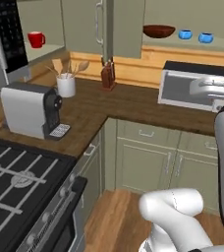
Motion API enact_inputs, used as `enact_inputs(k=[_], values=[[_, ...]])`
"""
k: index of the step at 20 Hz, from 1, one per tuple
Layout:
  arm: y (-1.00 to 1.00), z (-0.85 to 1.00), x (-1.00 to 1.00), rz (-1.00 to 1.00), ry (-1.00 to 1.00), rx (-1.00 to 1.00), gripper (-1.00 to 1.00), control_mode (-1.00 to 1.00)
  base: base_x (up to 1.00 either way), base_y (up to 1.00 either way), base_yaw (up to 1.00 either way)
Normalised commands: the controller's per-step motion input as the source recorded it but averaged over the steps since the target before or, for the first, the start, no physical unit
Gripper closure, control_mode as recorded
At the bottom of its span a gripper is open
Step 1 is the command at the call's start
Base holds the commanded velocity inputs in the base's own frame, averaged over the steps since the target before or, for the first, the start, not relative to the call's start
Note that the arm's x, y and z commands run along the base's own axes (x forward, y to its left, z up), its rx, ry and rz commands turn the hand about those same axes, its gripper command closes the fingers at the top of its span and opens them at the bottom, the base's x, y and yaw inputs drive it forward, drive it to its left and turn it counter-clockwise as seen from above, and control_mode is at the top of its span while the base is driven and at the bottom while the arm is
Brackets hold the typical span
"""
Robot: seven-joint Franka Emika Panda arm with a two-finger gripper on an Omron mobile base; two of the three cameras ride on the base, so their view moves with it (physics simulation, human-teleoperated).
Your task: Gather all objects into one cabinet and sort the glasses and bowls to opposite sides.
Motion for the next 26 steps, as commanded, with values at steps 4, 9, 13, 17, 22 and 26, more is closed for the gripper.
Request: enact_inputs(k=[4, 9, 13, 17, 22, 26], values=[[0.0, 0.0, 0.0, 0.0, 0.0, 0.0, -1.0, 1.0, 0.0, 0.0, 0.53], [0.0, 0.0, 0.0, 0.0, 0.0, 0.0, -1.0, 1.0, 0.0, 0.0, 0.52], [0.0, 0.0, 0.0, 0.0, 0.0, 0.0, -1.0, 1.0, 0.0, 0.0, 0.45], [0.0, 0.0, 0.0, 0.0, 0.0, 0.0, -1.0, 1.0, 0.0, 0.0, 0.44], [0.0, 0.0, 0.0, 0.0, 0.0, 0.0, -1.0, 1.0, 0.07, 0.0, 0.47], [0.0, 0.0, 0.0, 0.0, 0.0, 0.0, -1.0, 1.0, 0.16, -0.04, 0.49]])
